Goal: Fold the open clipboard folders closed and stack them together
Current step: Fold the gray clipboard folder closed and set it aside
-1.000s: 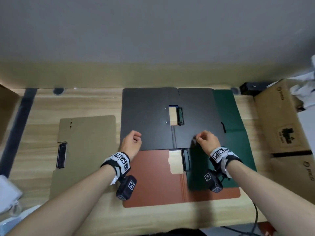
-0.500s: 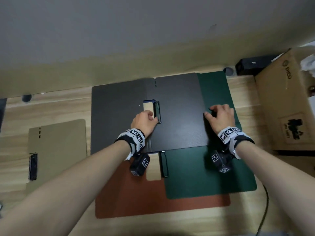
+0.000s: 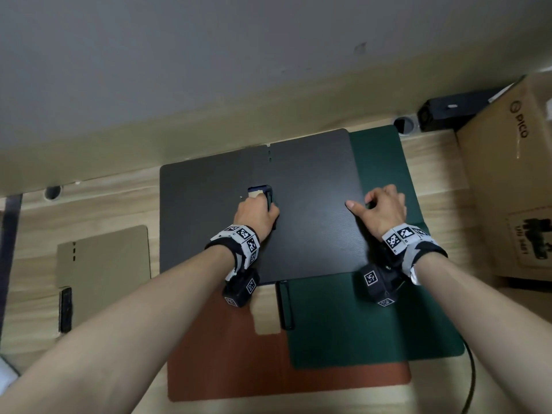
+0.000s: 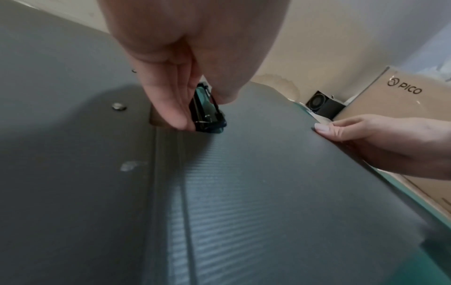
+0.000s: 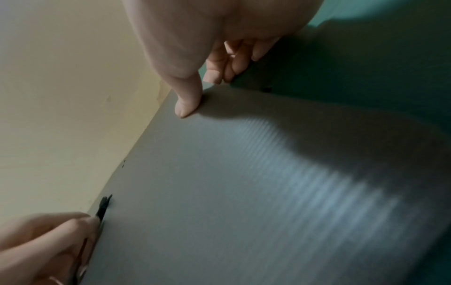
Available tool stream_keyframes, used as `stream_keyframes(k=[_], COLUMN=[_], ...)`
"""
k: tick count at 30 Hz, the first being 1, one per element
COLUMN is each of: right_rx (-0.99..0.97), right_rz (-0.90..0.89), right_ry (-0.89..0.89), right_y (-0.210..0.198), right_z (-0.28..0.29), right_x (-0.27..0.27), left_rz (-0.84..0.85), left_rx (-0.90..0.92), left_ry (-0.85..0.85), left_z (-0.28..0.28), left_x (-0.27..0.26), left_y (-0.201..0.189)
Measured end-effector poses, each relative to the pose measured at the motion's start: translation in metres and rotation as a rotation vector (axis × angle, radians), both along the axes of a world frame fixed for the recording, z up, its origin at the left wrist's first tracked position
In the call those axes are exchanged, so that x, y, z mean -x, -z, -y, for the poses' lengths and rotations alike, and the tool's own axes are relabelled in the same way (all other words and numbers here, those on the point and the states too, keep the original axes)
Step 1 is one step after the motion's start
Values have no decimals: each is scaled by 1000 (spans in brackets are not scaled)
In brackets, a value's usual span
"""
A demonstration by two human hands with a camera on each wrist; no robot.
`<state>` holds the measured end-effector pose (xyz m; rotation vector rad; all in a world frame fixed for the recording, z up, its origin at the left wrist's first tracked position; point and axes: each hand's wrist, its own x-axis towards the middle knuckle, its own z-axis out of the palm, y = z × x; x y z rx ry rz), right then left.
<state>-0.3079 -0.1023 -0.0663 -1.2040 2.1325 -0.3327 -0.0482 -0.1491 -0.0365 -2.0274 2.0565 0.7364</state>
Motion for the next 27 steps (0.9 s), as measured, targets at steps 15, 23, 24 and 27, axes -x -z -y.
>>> stream_keyframes(k=[15, 23, 24, 27], right_rx=[97, 222, 226, 246], right_rz=[47, 122, 126, 143], right_ry=[78, 234, 251, 262], right_y=[-6, -36, -40, -51], right_z=[-10, -26, -30, -39], right_x=[-6, -27, -29, -33], left_rz=[-214, 79, 93, 118], left_rx=[32, -126, -91, 19], left_ry=[124, 432, 437, 440], left_z=[-62, -134, -136, -139], left_x=[-20, -50, -49, -49], left_y=[-15, -3, -5, -10])
